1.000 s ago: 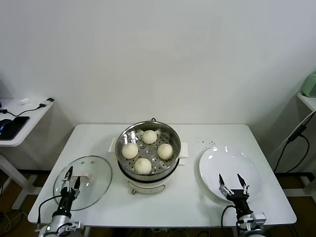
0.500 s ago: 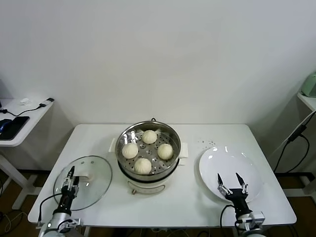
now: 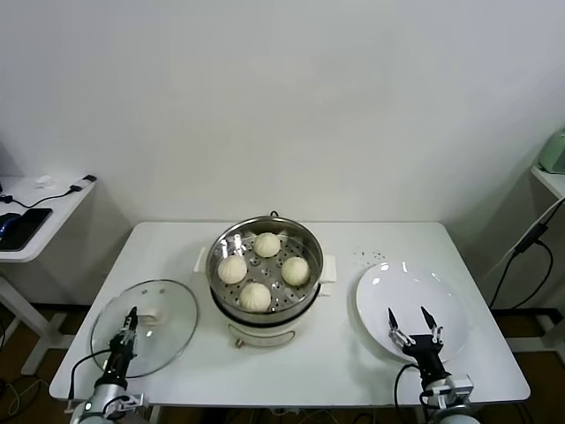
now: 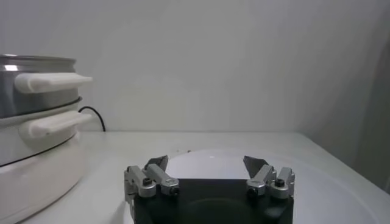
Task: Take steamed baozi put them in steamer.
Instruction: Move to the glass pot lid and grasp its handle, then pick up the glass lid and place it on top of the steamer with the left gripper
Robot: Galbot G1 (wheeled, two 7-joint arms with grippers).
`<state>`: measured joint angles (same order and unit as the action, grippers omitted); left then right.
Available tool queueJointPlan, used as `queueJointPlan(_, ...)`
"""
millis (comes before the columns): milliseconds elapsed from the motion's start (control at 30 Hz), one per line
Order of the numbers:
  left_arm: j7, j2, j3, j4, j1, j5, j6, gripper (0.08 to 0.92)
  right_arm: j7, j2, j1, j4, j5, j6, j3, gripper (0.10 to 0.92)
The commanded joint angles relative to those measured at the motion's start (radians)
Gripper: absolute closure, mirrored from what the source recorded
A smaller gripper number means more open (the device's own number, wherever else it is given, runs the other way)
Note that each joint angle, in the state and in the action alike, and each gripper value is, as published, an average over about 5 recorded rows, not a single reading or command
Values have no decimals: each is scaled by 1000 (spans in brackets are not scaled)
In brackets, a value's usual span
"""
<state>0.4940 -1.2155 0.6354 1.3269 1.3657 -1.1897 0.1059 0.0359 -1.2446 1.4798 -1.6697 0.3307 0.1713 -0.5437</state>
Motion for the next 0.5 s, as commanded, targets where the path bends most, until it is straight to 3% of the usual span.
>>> queueJointPlan(33,-29,2,28,135,35,73,-6,862,2,-1,1,-2,-1,0,-1,202)
queueJointPlan(233,-127,56,70,321,118,189,-41,870,-3,-2,6,-18,-7,-5,-3,203)
queueJointPlan(500,-375,189,140,597,176,376,-174,870,-22,-6,16,-16,-43,-13,-8,203)
